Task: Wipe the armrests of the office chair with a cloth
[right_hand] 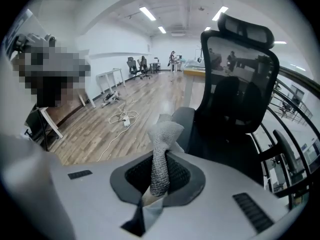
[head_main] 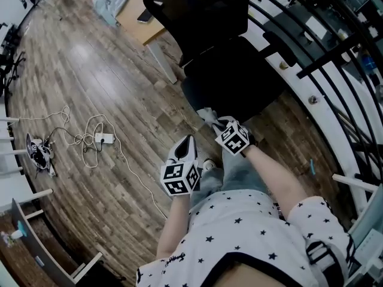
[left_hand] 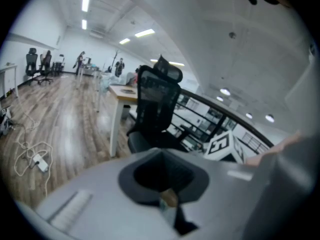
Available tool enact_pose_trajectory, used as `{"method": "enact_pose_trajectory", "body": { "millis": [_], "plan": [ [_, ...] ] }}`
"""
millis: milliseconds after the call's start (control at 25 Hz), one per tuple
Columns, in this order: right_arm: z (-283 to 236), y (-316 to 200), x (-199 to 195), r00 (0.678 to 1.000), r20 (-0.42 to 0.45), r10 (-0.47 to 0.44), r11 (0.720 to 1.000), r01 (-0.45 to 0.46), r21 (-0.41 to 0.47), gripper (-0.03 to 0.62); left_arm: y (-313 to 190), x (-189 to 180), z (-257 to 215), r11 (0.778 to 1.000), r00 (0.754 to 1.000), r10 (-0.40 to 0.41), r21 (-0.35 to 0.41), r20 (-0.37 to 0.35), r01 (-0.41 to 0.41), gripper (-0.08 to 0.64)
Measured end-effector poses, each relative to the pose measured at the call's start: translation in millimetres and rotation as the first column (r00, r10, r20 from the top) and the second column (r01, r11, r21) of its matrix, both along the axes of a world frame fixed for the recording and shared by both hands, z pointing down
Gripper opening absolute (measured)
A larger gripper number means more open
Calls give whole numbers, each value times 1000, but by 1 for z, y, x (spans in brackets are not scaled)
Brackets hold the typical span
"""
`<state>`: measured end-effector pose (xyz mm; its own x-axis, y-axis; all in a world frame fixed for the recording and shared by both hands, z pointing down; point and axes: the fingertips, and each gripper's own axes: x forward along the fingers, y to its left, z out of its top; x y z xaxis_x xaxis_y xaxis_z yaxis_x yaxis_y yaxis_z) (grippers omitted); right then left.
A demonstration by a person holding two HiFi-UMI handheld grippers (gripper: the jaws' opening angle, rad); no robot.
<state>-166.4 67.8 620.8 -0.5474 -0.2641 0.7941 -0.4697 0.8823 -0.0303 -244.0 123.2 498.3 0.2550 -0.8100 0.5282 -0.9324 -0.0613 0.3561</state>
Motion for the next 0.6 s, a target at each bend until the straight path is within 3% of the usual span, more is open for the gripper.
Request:
{"method": "enact_pose_trajectory", "body": {
  "millis": [240,600],
  "plan": [
    [-37,12,14,990,76,119,992,-122,39,34,6,4,-8,998,998,59,20,-8,-59,5],
    [-93,27,42,959,201,200,971,-221,88,34,5,24,-15,993,994,111,38,-18,-110,3]
  ]
}}
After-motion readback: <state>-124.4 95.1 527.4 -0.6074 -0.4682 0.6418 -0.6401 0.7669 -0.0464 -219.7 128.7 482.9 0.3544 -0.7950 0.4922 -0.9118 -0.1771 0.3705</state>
